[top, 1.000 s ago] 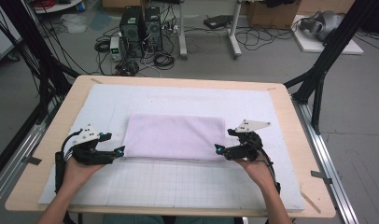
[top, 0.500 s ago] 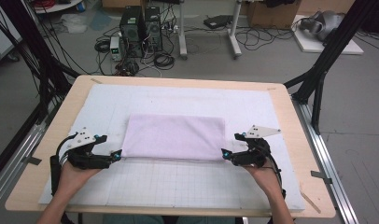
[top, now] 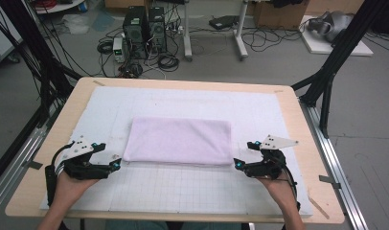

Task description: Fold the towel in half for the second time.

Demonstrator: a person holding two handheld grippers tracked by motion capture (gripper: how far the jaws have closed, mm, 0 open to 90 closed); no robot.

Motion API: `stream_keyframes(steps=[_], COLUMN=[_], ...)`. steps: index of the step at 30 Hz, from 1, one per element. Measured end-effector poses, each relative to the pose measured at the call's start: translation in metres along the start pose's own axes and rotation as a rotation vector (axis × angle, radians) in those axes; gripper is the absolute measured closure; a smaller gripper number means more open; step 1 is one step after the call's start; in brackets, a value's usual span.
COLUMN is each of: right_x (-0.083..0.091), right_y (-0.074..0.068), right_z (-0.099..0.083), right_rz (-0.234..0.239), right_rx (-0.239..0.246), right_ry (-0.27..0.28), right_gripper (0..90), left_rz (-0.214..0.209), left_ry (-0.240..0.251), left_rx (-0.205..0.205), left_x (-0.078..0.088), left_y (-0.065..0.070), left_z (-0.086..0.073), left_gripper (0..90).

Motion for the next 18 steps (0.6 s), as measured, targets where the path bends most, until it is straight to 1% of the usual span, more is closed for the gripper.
stream_keyframes(steps=[6, 7, 10, 13, 16, 18], right_x=[0.008, 0.010, 0.015, 0.020, 0.024, 0.026], right_y=[-0.001, -0.001, -0.004, -0.006, -0.007, -0.007], right_z=[-0.002, -0.003, -0.006, -0.010, -0.015, -0.017], right_rz=[-0.006, -0.009, -0.009, -0.011, -0.015, -0.020], right_rx=[0.004, 0.007, 0.011, 0.010, -0.001, 0.002], right_ry=[0.004, 0.006, 0.007, 0.006, 0.009, 0.009], right_gripper=[15.0, 15.0, 15.0, 15.0, 15.0, 15.0], left_rz=[0.002, -0.002, 0.002, 0.000, 0.001, 0.003], left_ry=[0.001, 0.002, 0.002, 0.002, 0.003, 0.002], left_rx=[-0.001, 0.004, -0.005, -0.001, -0.001, 0.002], left_x=[0.006, 0.007, 0.010, 0.012, 0.014, 0.015], left_y=[0.003, 0.004, 0.005, 0.006, 0.007, 0.009], left_z=[-0.004, -0.005, -0.005, -0.006, -0.008, -0.010], left_gripper=[16.1, 16.2, 16.3, 16.3, 16.4, 16.4])
Point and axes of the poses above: each handheld gripper's, and its own axes: x roughly backward along the jaws, z roughly out of its top, y roughly to its right, the point moved 4 cm from there along -x, roughly forward along the jaws, and after that the axes turned 2 degrees about z, right-handed, at the moved point
